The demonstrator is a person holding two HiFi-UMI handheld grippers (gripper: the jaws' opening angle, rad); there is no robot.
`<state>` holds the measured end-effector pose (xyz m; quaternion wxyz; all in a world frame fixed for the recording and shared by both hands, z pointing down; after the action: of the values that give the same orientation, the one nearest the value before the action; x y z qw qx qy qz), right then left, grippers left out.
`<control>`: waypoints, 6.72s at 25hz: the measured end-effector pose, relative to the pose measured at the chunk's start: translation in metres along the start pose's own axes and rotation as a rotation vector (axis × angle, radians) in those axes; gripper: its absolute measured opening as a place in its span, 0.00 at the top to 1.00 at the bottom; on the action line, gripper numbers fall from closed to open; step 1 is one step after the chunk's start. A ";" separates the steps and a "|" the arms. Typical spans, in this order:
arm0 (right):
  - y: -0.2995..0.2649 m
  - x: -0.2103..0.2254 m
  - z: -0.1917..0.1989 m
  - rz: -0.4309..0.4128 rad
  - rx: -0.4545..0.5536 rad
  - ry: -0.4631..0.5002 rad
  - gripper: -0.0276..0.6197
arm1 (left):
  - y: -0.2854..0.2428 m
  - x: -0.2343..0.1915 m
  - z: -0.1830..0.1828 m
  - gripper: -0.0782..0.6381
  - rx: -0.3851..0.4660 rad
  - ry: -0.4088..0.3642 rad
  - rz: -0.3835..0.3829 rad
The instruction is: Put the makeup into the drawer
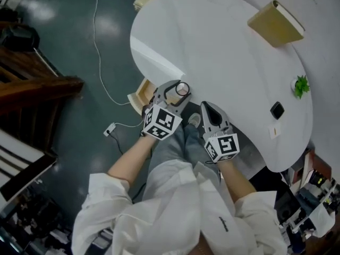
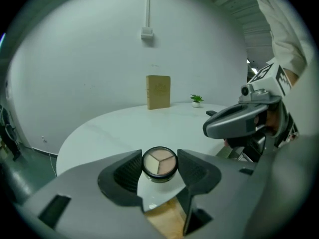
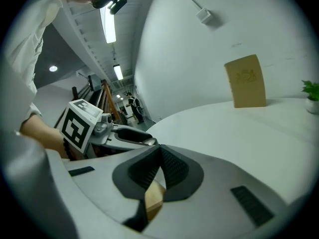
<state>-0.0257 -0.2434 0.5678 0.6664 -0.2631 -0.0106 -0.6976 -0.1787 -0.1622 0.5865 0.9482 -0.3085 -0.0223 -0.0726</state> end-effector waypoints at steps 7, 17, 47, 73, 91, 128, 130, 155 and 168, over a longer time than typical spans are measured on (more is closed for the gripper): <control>-0.045 -0.048 0.027 -0.189 -0.102 0.056 0.93 | 0.066 -0.015 0.062 0.56 -0.038 0.097 -0.098; -0.081 -0.078 0.073 -0.282 -0.215 0.085 0.93 | 0.088 -0.011 0.120 0.56 -0.064 0.107 -0.097; -0.098 -0.032 0.162 -0.178 -0.298 0.058 0.93 | -0.046 0.021 0.175 0.56 -0.260 -0.802 0.722; -0.081 -0.021 0.194 -0.107 -0.309 -0.035 0.93 | -0.102 0.047 0.247 0.56 -0.326 -0.914 0.825; -0.079 -0.022 0.186 -0.093 -0.287 -0.055 0.93 | -0.108 0.045 0.254 0.54 -0.320 -0.934 0.814; 0.188 -0.023 -0.120 0.425 0.376 0.143 0.93 | 0.161 -0.016 -0.149 0.85 0.664 0.145 0.026; 0.206 -0.022 -0.126 0.469 0.409 0.154 0.93 | 0.169 -0.018 -0.163 0.85 0.694 0.141 -0.005; 0.298 -0.017 -0.133 0.720 0.558 0.179 0.93 | 0.194 -0.036 -0.194 0.85 0.815 0.078 -0.112; 0.304 -0.023 -0.126 0.705 0.556 0.172 0.93 | 0.201 -0.028 -0.187 0.86 0.803 0.080 -0.106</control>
<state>0.2134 -0.3023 0.3491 0.9070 -0.0029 -0.0518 -0.4179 -0.1762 -0.1081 0.3160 0.9883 0.0912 -0.0277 -0.1188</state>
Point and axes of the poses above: the fingertips, and each gripper's own axes: y backward along the fingers, x to its right, z out of its underside, the point moved 9 cm from there along y, backward along the fingers, and after that the axes turned 10 degrees about -z, right-handed, at the moved point
